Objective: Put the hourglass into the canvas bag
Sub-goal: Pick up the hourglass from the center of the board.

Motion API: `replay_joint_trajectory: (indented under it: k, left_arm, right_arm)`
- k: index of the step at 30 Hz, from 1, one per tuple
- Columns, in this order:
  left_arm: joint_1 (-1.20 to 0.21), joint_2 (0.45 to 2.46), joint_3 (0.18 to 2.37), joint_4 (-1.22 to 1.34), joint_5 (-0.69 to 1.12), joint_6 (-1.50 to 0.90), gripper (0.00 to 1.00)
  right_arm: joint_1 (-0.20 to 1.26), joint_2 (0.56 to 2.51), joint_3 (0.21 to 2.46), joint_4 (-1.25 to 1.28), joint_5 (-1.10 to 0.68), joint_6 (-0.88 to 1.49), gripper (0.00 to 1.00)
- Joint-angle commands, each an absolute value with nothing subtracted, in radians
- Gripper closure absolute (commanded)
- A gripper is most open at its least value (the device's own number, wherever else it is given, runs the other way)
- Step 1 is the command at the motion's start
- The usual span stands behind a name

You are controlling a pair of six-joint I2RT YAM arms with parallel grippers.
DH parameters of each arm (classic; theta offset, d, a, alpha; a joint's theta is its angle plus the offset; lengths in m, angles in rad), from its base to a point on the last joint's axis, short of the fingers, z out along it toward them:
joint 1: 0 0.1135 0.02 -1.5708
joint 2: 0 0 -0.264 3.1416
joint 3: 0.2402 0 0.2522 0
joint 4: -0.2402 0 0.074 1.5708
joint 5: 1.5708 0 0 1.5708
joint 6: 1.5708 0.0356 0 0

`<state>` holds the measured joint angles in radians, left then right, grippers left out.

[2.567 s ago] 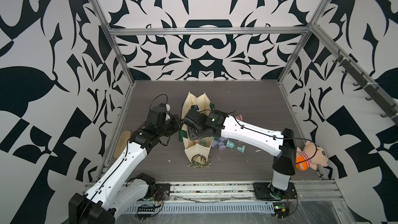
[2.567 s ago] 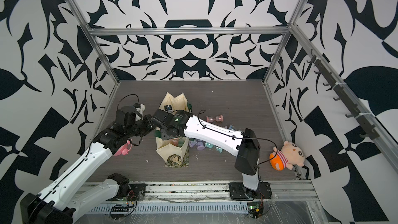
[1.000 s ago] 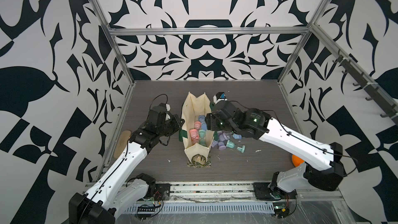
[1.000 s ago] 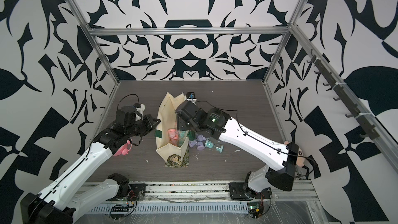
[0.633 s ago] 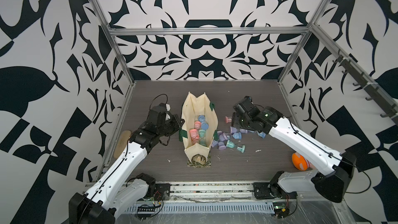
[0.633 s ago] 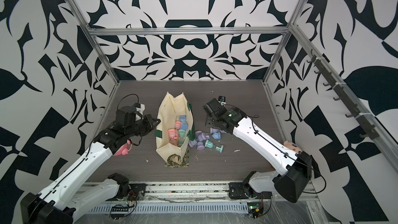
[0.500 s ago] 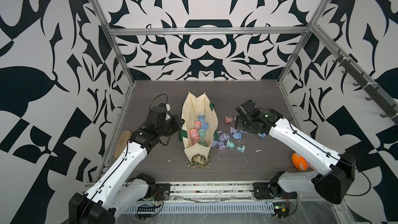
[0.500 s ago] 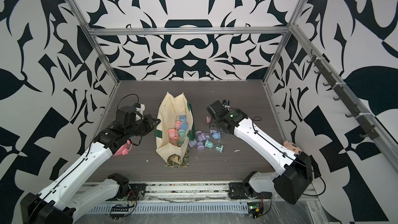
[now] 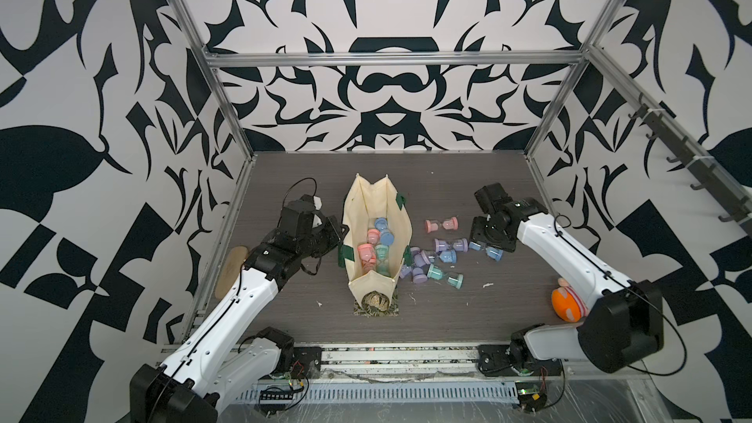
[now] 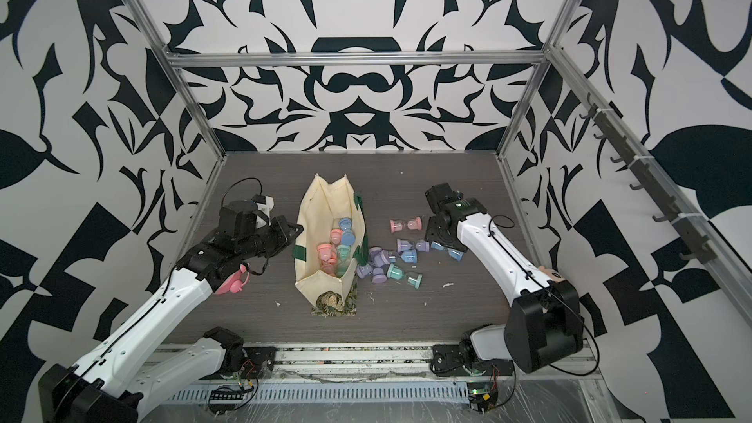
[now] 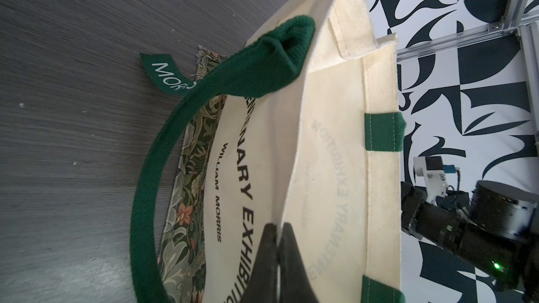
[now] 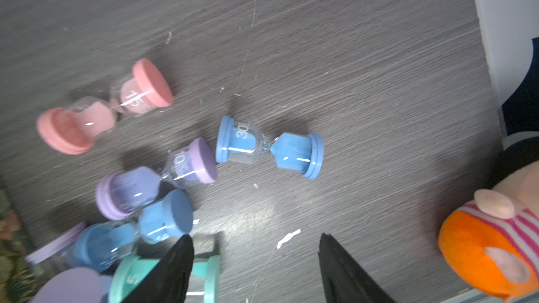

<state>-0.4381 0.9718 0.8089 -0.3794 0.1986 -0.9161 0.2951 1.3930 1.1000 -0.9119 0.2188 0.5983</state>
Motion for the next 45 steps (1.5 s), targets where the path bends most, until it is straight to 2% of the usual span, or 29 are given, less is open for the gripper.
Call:
replay_joint_trajectory:
  k: [1, 20, 23, 30, 41, 45]
  left_arm:
    - [-0.441, 0.978, 0.795, -0.38, 0.216, -0.902, 1.0]
    - [-0.441, 1.002, 0.818, -0.372, 0.223, -0.907, 1.0]
    - [-0.44, 0.999, 0.819, -0.371, 0.222, -0.907, 1.0]
    - [-0.441, 0.999, 0.819, -0.375, 0.222, -0.904, 1.0]
    - [-0.44, 0.991, 0.813, -0.38, 0.222, -0.902, 1.0]
    - [-0.44, 0.991, 0.807, -0.375, 0.219, -0.906, 1.0]
  right_arm:
    - [0.274, 1.42, 1.09, -0.881, 0.203, 0.507, 0.26]
    - [0.208, 1.688, 1.15, -0.812, 0.226, 0.402, 0.28]
    - [0.182, 1.723, 1.155, -0.801, 0.203, 0.404, 0.31]
    - [0.152, 1.75, 1.143, -0.78, 0.144, 0.435, 0.39]
    - [0.109, 1.802, 1.142, -0.751, 0.093, 0.421, 0.37]
    - [0.11, 1.778, 1.1, -0.734, 0.064, 0.444, 0.45]
